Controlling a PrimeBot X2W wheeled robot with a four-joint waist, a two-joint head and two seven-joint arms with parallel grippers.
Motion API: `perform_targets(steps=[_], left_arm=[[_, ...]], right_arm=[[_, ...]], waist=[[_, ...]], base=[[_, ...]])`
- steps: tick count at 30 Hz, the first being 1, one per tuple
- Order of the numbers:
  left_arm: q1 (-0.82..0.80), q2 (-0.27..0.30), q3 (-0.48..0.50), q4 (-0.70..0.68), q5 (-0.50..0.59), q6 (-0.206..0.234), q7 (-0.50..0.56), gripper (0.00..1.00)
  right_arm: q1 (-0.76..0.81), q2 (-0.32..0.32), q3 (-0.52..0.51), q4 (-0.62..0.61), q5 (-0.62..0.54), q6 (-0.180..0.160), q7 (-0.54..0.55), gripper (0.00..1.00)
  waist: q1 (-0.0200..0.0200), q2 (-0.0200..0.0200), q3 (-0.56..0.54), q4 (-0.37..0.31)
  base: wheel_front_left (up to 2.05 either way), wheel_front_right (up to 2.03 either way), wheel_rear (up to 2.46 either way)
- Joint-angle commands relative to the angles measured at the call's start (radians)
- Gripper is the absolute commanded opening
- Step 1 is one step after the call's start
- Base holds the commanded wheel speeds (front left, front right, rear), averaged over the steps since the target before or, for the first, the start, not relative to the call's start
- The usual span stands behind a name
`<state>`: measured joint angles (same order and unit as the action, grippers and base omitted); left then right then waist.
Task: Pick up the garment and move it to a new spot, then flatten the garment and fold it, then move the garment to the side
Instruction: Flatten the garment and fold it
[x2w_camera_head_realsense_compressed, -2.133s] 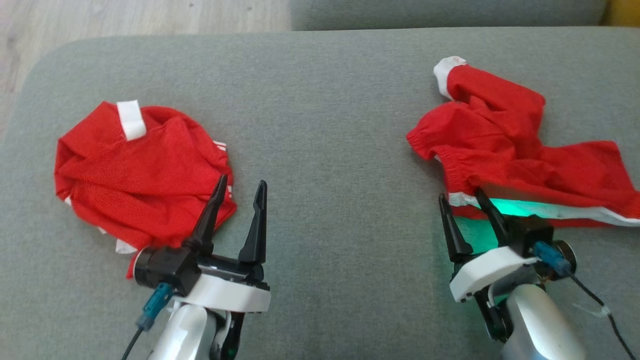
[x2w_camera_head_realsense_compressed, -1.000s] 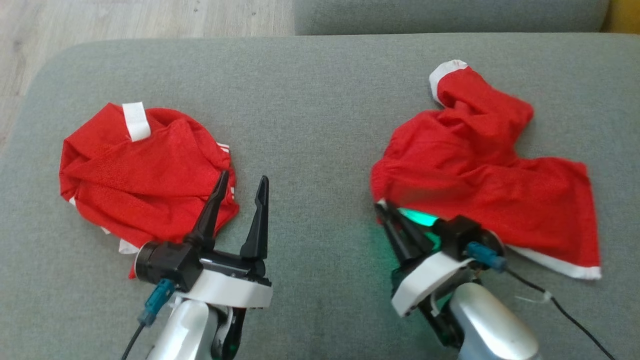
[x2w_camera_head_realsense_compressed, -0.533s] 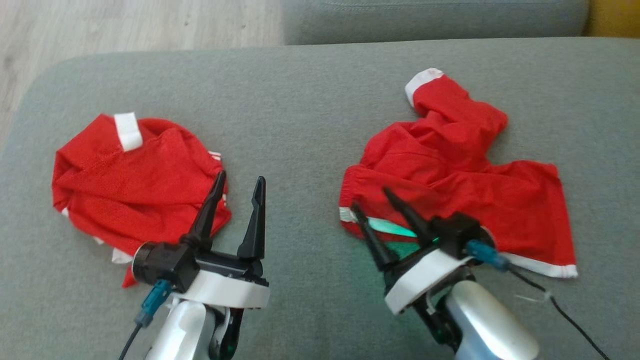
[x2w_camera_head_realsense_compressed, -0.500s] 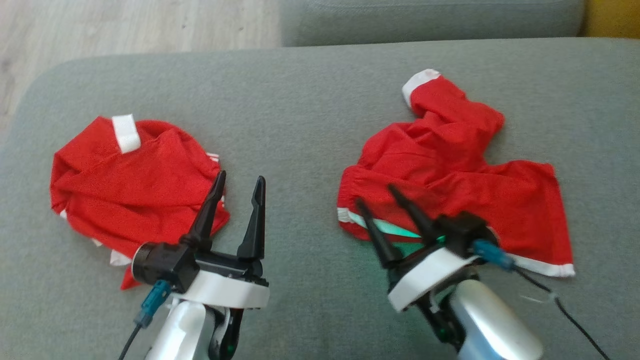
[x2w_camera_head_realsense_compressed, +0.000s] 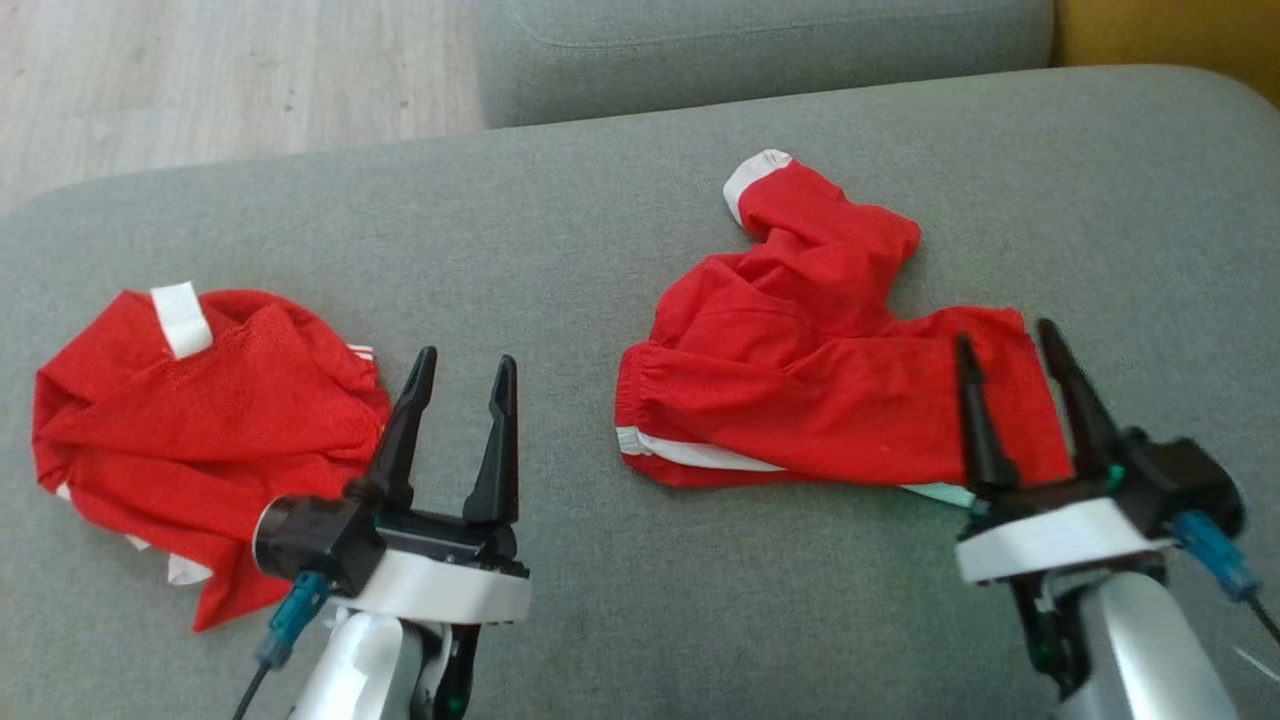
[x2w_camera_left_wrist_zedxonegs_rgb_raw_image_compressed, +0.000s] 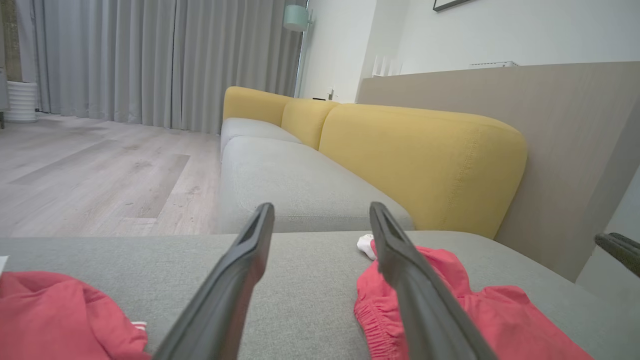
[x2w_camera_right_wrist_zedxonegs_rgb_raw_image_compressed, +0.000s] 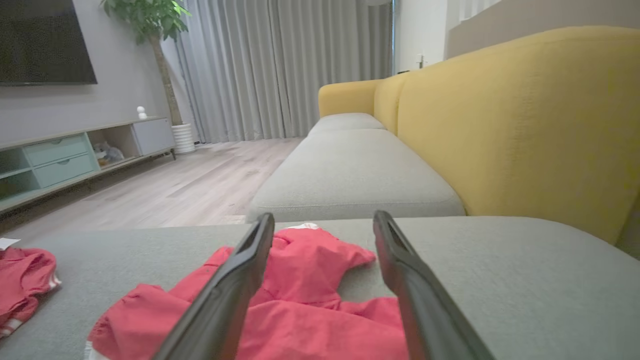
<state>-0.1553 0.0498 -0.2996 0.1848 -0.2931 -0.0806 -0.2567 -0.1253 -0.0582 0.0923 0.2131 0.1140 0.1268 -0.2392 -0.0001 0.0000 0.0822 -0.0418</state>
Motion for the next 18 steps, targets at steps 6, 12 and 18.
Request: perform_targets(steps=[6,12,18], left_arm=[[-0.024,0.000,0.008,-0.023,-0.009,-0.008,-0.005,1.00],[-0.034,0.000,-0.008,0.002,-0.014,-0.015,-0.005,1.00],[-0.068,0.007,-0.085,0.087,-0.033,-0.039,0.035,1.00]], right_arm=[[0.047,0.008,-0.072,-0.030,-0.012,0.004,-0.017,1.00],[0.042,0.008,-0.069,-0.005,0.006,0.004,-0.022,1.00],[0.034,0.008,-0.076,-0.027,0.012,0.004,-0.022,1.00]], waist=[[0.0001,0.0000,0.020,-0.019],[0.0001,0.0000,0.039,-0.039],[0.0001,0.0000,0.063,-0.056]], base=[[0.00,0.00,0.00],[0.00,0.00,0.00],[0.00,0.00,0.00]])
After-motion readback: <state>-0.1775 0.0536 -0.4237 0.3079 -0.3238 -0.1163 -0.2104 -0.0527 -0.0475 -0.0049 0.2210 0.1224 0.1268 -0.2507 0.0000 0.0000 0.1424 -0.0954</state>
